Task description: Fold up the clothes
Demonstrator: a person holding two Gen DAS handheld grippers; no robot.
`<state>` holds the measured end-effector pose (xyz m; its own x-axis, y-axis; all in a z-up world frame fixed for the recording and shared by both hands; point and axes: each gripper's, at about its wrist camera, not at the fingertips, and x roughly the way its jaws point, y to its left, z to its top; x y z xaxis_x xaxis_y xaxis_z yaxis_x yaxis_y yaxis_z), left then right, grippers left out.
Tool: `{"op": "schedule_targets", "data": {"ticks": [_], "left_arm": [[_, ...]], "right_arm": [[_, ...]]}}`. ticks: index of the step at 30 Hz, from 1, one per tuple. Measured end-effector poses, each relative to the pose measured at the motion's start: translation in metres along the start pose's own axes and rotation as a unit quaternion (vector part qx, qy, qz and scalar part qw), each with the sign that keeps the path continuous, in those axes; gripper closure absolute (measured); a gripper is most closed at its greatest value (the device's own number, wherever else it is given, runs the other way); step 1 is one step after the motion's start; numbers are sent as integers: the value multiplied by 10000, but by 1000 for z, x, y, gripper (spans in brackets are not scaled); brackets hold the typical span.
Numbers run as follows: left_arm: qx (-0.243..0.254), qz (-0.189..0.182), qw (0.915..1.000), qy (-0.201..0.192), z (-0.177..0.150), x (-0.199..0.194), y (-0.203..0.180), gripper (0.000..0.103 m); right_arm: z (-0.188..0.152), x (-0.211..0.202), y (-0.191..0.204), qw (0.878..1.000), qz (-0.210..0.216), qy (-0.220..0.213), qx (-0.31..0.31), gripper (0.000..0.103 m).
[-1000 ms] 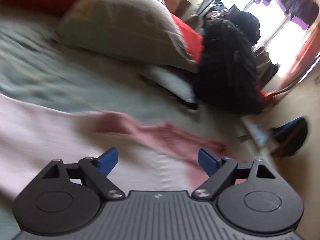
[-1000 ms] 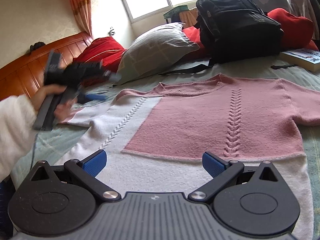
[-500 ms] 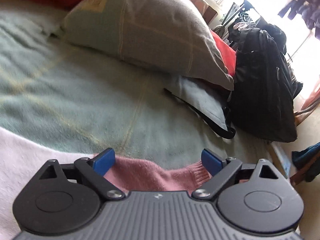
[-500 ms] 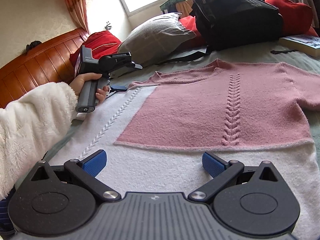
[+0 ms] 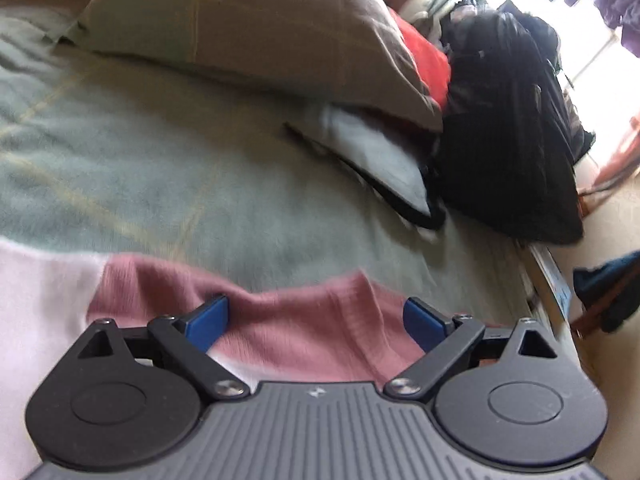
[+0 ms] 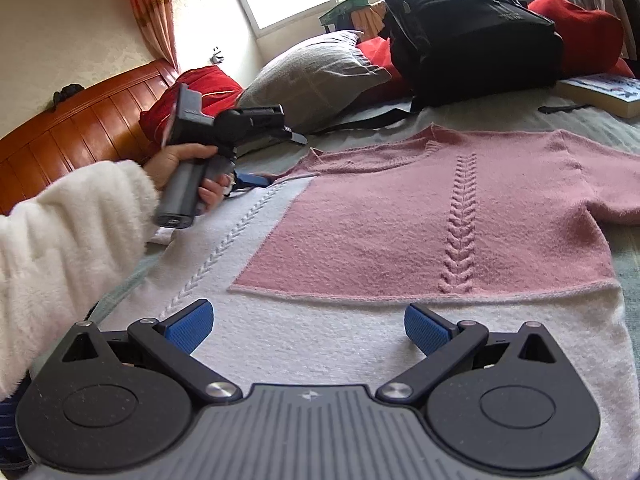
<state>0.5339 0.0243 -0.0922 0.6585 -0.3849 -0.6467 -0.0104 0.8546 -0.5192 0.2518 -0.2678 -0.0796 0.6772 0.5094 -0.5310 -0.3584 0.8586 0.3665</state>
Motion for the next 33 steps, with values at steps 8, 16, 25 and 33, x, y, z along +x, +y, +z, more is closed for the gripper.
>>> {"op": "schedule_targets", "data": {"ticks": [8, 16, 25, 33], "left_arm": [[-31, -86, 9995, -296, 13, -24, -6, 8], [116, -264, 9995, 107, 10, -62, 0, 6], [120, 325, 9994, -13, 12, -10, 15, 5], [238, 213, 9995, -5, 22, -52, 2, 4]], "right_arm": [[-1, -3, 0, 10000, 27, -64, -25, 0], [-2, -1, 3, 10000, 4, -33, -74, 0], [-2, 0, 1, 10000, -24, -9, -59, 0], [-3, -3, 8, 9999, -28, -38, -165, 0]]}}
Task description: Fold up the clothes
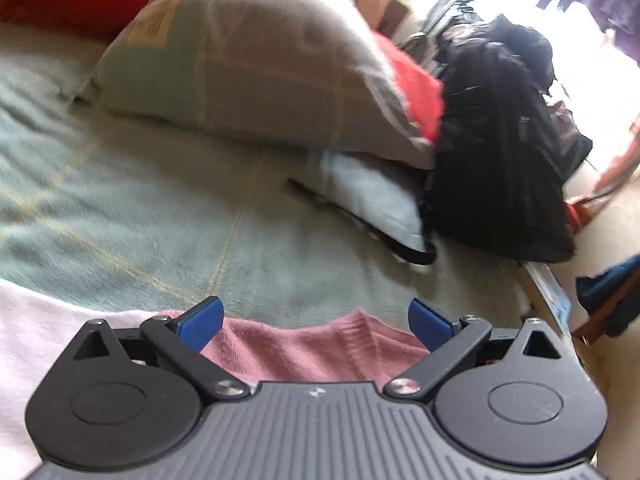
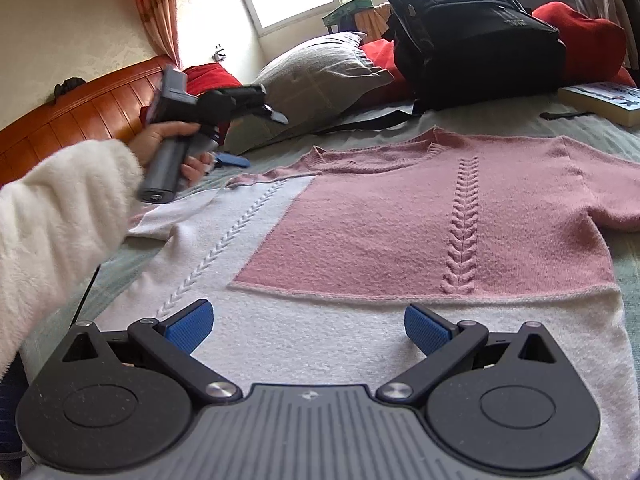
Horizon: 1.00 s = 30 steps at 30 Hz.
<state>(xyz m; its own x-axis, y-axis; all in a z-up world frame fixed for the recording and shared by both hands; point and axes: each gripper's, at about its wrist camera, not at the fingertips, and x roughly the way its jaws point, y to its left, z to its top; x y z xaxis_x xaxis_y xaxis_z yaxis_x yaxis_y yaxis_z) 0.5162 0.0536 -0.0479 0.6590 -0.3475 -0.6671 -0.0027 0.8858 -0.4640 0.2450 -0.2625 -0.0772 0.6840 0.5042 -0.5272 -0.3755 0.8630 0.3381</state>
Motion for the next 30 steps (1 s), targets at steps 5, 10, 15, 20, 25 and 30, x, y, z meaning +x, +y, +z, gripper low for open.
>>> {"op": "schedule_targets", "data": {"ticks": [5, 10, 15, 20, 25, 30], "left_arm": [[42, 382, 9985, 396, -4, 6, 11, 4], [-152, 512, 9983, 213, -6, 27, 25, 4], [-101, 393, 9992, 23, 0, 3, 14, 4], [75, 463, 9989, -9, 2, -30, 19, 3], [-184, 846, 9962, 22, -11, -37, 55, 3], [-483, 985, 9940, -31, -27, -40, 89, 4]], "right_arm": [[0, -1, 4, 10000, -3, 65, -74, 0], [-1, 2, 9, 9996, -8, 175, -199, 0], [-2, 3, 9, 9996, -43, 197, -190, 0], [-3, 1, 11, 9996, 10, 183, -199, 0], [-3, 1, 13, 9995, 39, 198, -245, 0], [-5, 7, 14, 9990, -12, 320, -301, 0]]}}
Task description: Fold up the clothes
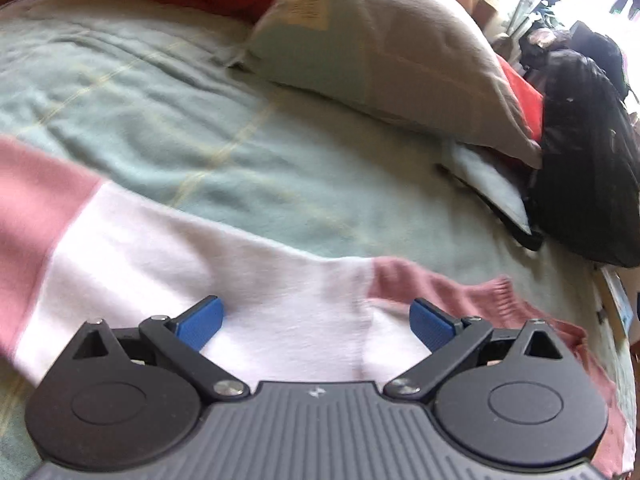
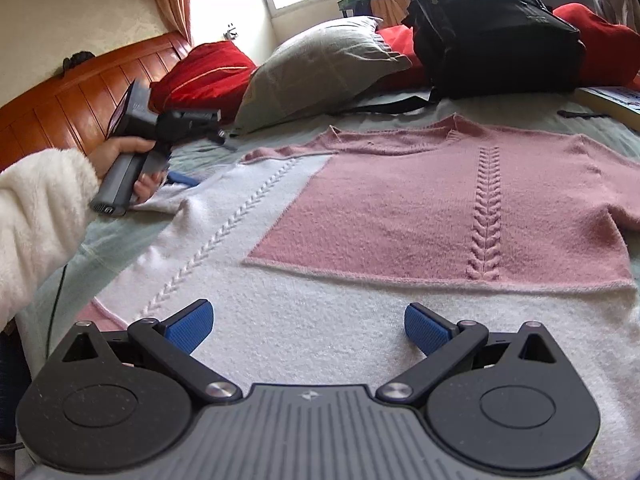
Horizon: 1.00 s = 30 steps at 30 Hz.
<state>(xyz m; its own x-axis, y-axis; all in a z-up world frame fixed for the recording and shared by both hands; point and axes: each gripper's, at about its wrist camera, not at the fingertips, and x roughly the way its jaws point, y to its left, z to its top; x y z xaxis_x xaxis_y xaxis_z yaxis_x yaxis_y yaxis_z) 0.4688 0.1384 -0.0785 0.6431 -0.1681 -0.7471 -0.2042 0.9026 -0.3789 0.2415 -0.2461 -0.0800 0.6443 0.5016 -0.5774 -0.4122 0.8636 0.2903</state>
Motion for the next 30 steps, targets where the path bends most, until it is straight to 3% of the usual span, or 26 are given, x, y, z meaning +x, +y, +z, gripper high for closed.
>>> {"op": "schedule_targets", "data": {"ticks": [4, 10, 14, 17, 21, 26, 30], "left_arm": [[-100, 511, 9984, -225, 6, -18, 6, 4], [24, 89, 9998, -147, 3, -39, 2, 4], [-59, 43, 9999, 86, -8, -31, 7, 4], [-303, 331, 9987, 220, -11, -28, 21, 4], [-392, 662, 9969, -150, 3, -52, 32, 4], [-413, 373, 9966, -607, 30, -70, 50, 3], [-647, 53, 9972, -378, 35, -49, 76, 3]], "right_arm": [[-1, 2, 2, 10000, -19, 6, -61, 0], [-2, 2, 3, 10000, 14, 0, -49, 0], [-2, 2, 3, 10000, 9, 2, -43, 0], [-1, 2, 2, 10000, 30, 1, -30, 0], [-1, 0, -1, 9999, 82, -38, 61, 0], [-1, 2, -2, 9998, 95, -56, 142, 0], [0, 4, -1, 9999, 56, -67, 127, 0]]}}
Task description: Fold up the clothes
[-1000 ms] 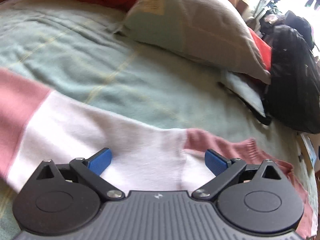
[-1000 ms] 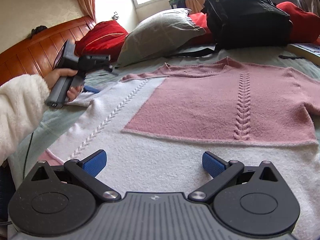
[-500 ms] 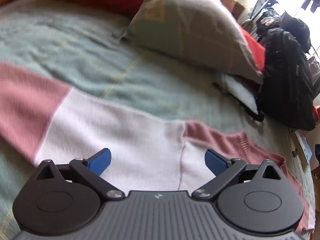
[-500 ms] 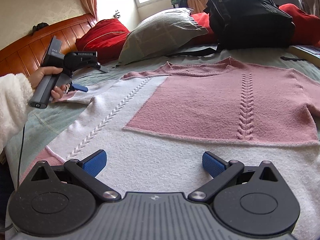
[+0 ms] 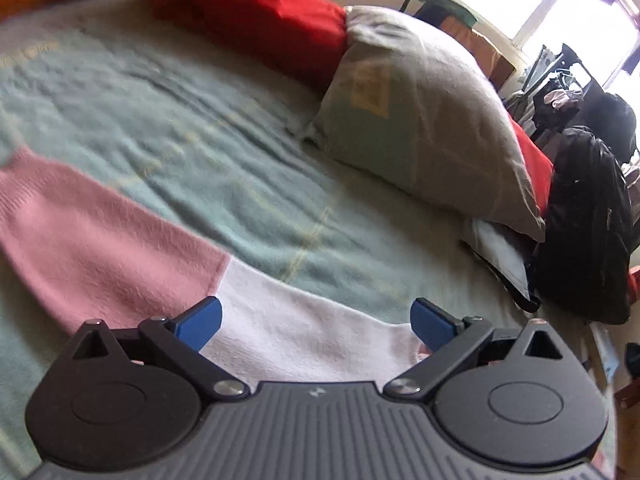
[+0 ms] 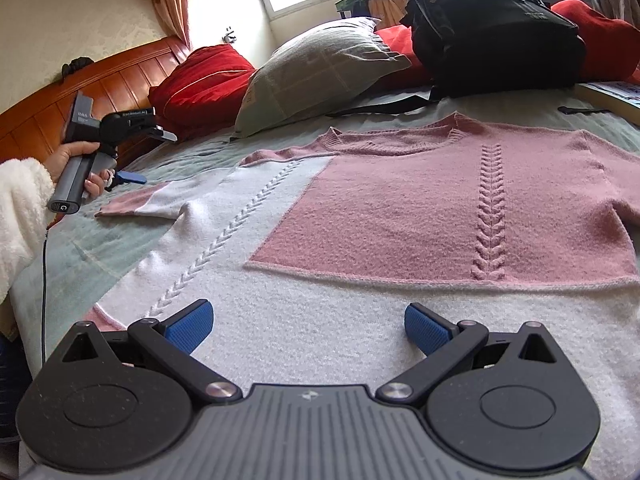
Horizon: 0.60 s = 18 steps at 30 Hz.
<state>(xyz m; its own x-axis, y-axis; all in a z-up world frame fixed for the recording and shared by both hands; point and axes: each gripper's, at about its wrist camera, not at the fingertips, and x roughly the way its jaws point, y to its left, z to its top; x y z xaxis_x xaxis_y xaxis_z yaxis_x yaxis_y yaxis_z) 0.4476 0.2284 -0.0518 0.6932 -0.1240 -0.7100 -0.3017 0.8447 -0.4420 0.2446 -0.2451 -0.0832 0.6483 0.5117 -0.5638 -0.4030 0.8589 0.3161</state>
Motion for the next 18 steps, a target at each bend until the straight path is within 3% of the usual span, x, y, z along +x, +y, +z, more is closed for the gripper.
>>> {"op": "schedule_targets", "data": {"ticks": [4, 6, 11, 13, 18], "left_arm": [[-301, 154, 9994, 36, -5, 11, 36, 3], [-458, -7, 9988, -190, -5, 0, 60, 3], [-794, 553, 9925, -741, 9, -26, 106, 3], [-900, 742, 9894, -863, 16, -32, 111, 3], [-468, 279, 9959, -728, 23, -27, 80, 3]], "right_arm": [[1, 4, -3, 10000, 6, -5, 54, 0], [2, 4, -4, 9999, 26, -8, 97, 0], [2, 5, -3, 10000, -1, -9, 73, 0], [2, 6, -1, 10000, -38, -6, 28, 0], [2, 7, 1, 10000, -85, -8, -10, 0]]}}
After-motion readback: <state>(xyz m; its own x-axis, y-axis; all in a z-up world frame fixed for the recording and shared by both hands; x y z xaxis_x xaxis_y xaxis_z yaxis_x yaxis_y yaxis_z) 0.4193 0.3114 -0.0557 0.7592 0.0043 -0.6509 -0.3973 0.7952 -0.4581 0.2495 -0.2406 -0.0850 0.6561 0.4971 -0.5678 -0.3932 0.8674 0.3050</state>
